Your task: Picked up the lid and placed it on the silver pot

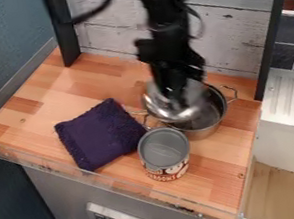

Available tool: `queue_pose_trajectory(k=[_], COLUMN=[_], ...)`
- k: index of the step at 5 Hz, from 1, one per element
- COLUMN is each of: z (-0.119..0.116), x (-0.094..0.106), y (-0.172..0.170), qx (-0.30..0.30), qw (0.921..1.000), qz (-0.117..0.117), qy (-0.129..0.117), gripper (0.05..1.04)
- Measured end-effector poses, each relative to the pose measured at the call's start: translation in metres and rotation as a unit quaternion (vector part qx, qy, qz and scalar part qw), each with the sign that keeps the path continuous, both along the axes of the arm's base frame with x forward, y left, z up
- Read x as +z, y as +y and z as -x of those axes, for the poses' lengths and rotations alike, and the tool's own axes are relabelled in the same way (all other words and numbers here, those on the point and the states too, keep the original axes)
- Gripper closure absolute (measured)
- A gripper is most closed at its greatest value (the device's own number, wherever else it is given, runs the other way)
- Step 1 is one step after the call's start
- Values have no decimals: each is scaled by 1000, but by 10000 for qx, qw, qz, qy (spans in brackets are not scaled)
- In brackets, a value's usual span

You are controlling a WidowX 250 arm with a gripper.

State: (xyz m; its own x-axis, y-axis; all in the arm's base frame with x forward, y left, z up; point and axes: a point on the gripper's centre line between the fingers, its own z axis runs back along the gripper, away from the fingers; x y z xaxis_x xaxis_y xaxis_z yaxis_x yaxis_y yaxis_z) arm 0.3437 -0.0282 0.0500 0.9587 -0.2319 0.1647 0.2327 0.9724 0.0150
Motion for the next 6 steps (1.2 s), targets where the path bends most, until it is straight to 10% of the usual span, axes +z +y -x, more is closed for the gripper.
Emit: queue_pose_trajectory(k=[3, 5, 6], z=[-18, -5, 1], x=[-17, 13, 41], y=[-13, -12, -12], qx=[44, 149, 277], qw=[9999, 9999, 9996], qz=[-63, -11, 39], qy=[95, 40, -70], gripper=[745, 163, 73])
